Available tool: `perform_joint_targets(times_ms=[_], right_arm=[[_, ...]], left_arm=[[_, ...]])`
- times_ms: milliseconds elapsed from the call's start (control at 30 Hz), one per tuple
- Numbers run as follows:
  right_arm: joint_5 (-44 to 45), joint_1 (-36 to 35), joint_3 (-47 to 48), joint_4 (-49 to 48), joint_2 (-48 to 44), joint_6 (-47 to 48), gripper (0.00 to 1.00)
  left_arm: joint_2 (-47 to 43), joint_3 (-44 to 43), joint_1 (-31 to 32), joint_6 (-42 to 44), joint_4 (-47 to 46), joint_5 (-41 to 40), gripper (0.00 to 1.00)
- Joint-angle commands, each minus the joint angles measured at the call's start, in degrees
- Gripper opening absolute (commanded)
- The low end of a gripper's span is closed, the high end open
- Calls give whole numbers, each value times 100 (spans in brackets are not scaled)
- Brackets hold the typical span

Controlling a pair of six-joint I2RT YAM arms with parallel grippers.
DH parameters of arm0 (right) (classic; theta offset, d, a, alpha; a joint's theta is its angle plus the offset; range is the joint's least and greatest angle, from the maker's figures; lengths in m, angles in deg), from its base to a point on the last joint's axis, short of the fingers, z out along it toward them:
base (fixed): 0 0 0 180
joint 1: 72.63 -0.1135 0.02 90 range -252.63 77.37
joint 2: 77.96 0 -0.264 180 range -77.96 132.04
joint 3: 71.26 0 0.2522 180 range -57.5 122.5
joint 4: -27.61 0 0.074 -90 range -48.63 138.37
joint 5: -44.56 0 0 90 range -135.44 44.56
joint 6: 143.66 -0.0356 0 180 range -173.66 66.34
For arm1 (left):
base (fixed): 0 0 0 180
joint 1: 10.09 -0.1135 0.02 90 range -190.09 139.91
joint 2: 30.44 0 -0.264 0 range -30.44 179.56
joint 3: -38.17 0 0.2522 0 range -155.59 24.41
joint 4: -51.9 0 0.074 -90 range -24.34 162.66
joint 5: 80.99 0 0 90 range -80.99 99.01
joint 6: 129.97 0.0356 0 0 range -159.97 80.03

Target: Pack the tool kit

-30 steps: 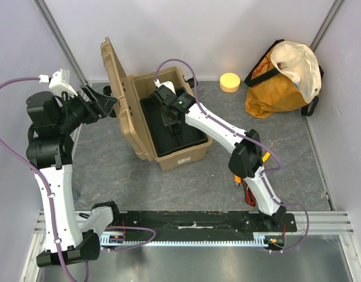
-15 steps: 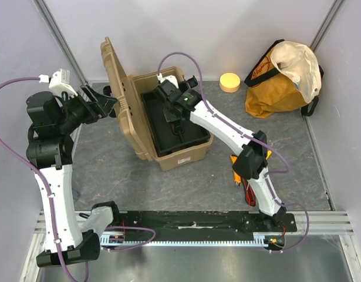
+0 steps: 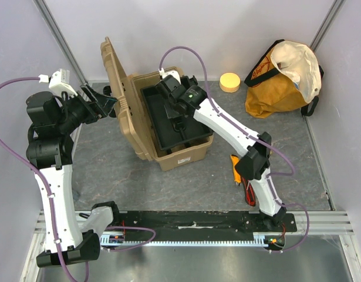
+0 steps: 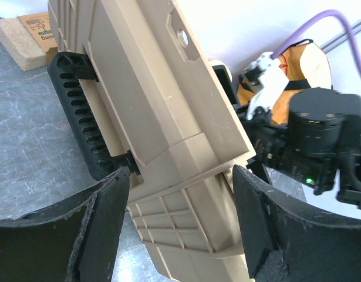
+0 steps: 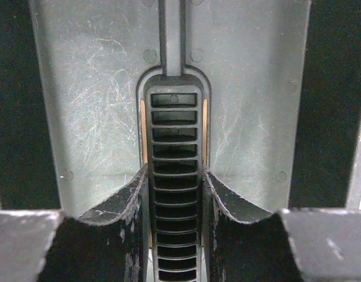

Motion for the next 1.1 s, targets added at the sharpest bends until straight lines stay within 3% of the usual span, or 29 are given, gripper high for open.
perform_joint_targets(times_ms=[0,467,1067], right_arm=[[-94,-25,237,122,187,73,0],[-156,-51,404,158,776,12,0],[2,-51,193,-36,881,-471,0]], left_arm=[[-83,-2,5,160,-246,3,76],[-75,68,13,160,-255,3,76],[-57,68,5,195,-264,-15,76]])
